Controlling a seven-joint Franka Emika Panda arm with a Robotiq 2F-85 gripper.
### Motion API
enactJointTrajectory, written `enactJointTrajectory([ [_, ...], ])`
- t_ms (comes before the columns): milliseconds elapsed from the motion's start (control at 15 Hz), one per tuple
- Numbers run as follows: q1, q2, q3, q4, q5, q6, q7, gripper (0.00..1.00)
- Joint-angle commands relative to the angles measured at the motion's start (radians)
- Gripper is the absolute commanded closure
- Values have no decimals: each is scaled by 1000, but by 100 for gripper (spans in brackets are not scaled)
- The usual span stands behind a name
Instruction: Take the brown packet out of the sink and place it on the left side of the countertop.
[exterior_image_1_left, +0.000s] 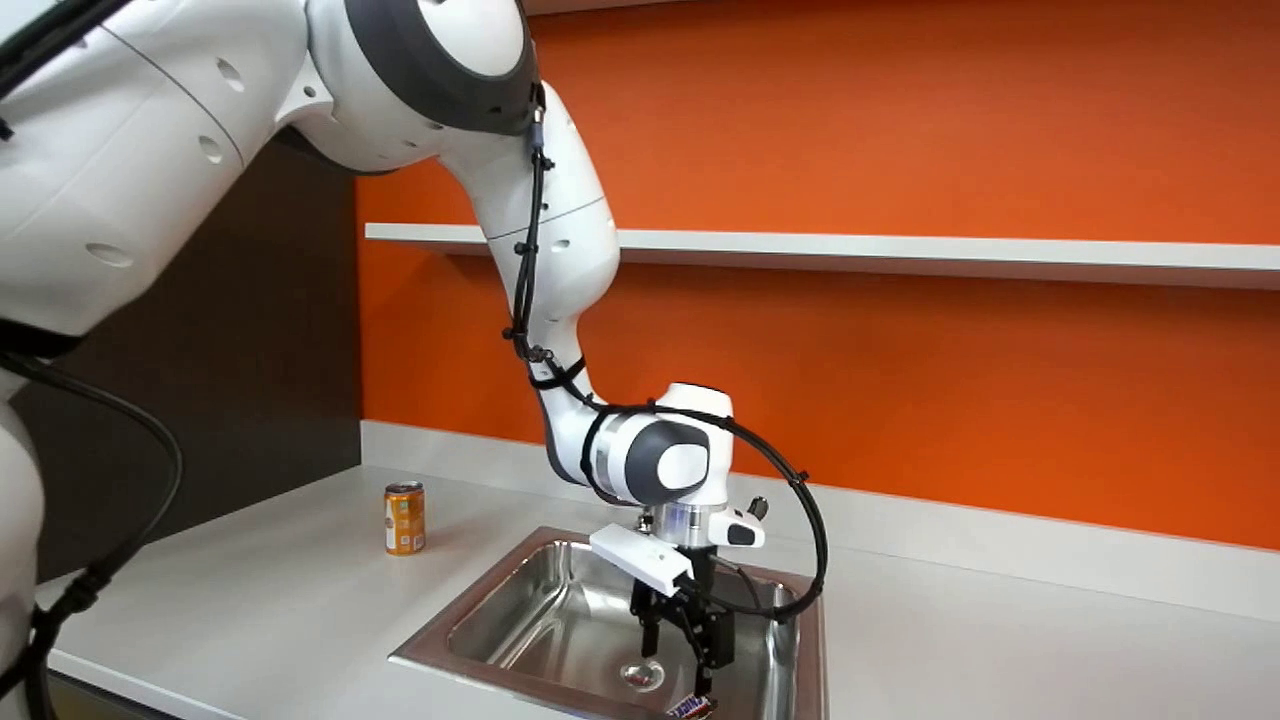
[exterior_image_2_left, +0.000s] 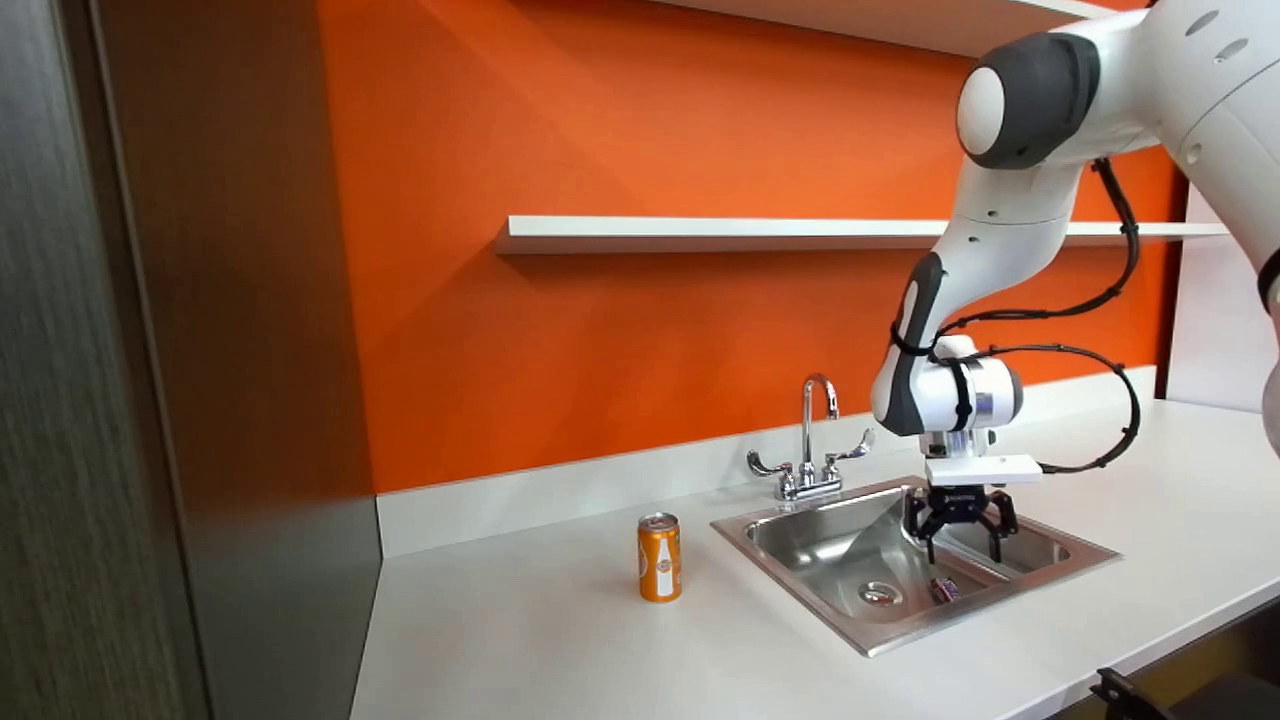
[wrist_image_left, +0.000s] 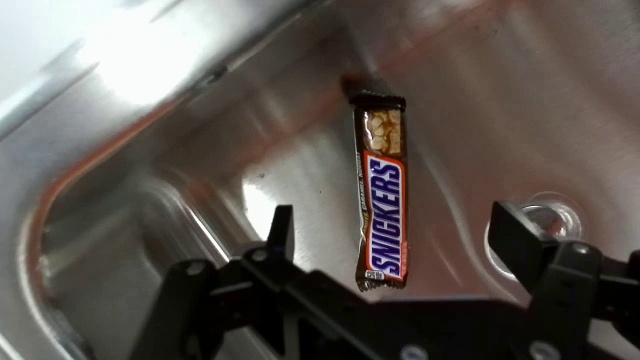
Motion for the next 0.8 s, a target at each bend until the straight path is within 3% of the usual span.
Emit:
enactJointTrajectory([
  [0,-20,52,11,68,-18,-15,26,0],
  [733,-13,143,17,131,-21,-15,30,0],
])
